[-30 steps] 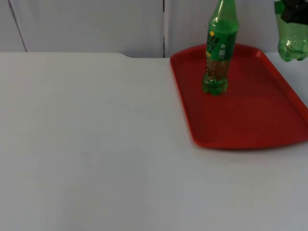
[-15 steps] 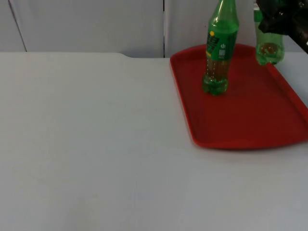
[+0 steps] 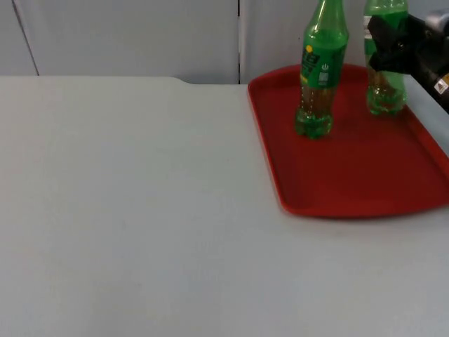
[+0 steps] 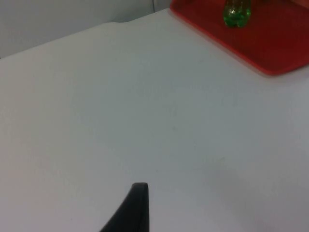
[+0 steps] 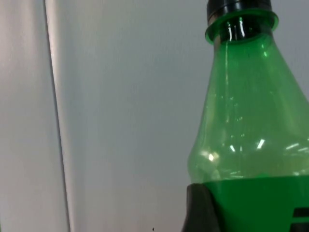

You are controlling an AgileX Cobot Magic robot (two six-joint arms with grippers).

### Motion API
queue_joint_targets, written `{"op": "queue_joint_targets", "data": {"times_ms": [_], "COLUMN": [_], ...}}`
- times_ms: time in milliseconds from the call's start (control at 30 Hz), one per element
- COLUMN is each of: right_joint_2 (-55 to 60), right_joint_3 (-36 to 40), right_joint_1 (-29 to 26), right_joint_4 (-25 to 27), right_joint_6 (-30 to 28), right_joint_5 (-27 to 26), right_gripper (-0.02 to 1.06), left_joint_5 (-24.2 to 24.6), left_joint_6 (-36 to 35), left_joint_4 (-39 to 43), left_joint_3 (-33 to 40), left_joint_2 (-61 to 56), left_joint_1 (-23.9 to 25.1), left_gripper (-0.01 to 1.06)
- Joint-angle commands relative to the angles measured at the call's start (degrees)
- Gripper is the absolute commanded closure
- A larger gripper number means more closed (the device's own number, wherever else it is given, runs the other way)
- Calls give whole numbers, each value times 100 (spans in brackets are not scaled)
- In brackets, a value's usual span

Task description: Place the bottle upright on the tray.

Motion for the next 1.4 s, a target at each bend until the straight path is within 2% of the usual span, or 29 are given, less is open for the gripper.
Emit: {"op": "queue_joint_targets", "data": {"times_ms": [0,700,767,833,1000,1133,1367], "right_joint_2": [-29,-31,-31,-31,30,240,325], "right_joint_3": [-38,-38,-38,-38,-38,-38,-38], "right_joint_1": [23,23,81,157,247,306,295], "right_joint_4": [30,-5,204,657,772,1244,1197], "right_joint_6": [2,-282,-302,-318,-400,-483,-434], "right_joint_5": [-158,-158,-158,-158,-158,-158,-158], "right_gripper": [105,105,105,105,105,105,105], "left_joint_5": [-23,-23,-23,-23,-23,-23,-23], "left_joint_6": [-6,2,2,2,2,2,2], "left_joint_4": [-15,-88,-88,-95,-95,-118,-118], "left_joint_3": [32,32,32,32,32,32,32], "left_joint_2": [-27,-27,-27,-27,-27,-27,-27], "left_joint_1": [-15,-15,-15,-15,-15,-15,-15], "left_gripper": [0,0,0,0,0,0,0]}}
